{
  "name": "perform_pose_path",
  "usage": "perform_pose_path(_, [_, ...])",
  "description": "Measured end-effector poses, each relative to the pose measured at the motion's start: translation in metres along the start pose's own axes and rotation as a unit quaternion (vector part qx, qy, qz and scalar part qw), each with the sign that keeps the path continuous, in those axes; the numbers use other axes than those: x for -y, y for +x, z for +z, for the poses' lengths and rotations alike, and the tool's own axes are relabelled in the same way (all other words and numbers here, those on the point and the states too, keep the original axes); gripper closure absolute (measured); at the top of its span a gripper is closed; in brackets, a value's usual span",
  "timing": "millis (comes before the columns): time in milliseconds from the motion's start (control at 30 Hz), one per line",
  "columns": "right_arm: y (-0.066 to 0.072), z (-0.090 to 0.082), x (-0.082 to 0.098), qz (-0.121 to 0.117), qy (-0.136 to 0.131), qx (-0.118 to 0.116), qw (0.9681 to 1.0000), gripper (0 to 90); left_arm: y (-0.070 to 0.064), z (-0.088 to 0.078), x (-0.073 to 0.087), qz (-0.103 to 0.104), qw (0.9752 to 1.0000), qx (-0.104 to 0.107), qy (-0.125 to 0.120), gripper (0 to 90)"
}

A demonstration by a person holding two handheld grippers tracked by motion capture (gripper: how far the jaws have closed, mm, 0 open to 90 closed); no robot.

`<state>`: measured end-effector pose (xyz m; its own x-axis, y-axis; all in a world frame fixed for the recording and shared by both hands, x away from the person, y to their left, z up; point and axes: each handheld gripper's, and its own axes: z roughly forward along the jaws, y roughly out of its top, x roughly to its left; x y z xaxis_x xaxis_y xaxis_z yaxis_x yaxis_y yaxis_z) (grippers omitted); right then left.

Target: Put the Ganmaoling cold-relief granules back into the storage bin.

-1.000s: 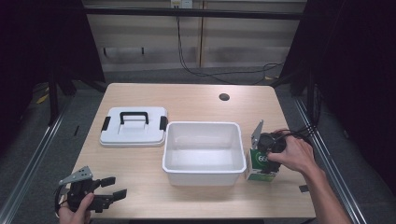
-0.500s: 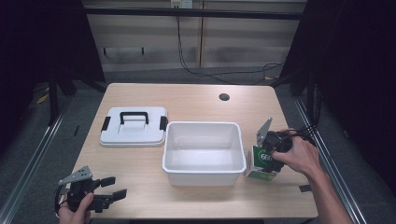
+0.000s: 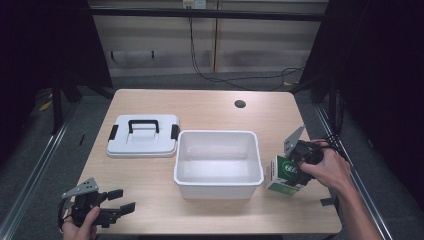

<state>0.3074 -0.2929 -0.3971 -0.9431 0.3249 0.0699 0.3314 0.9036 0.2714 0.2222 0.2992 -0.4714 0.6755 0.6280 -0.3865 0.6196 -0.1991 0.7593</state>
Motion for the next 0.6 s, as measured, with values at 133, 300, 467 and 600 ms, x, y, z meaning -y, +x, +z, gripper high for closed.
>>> perform_pose_path(133, [0.002,-0.005,0.003,0.012,-0.011,0.003,0.9999,16.2,0.000,0.000,0.000,0.000,1.0000,-0.002,-0.001,19.0])
perform_pose_path(300, [0.003,-0.011,0.007,0.013,-0.027,-0.004,0.9996,16.1,0.000,0.000,0.000,0.000,1.0000,-0.001,-0.001,19.0])
perform_pose_path(467, [0.003,-0.020,0.013,0.018,-0.051,-0.005,0.9985,16.2,0.000,-0.001,0.000,-0.001,1.0000,0.001,-0.002,19.0])
perform_pose_path(600, [0.003,-0.027,0.015,0.012,-0.067,-0.003,0.9977,16.1,0.000,-0.001,0.000,0.000,1.0000,0.000,-0.002,19.0])
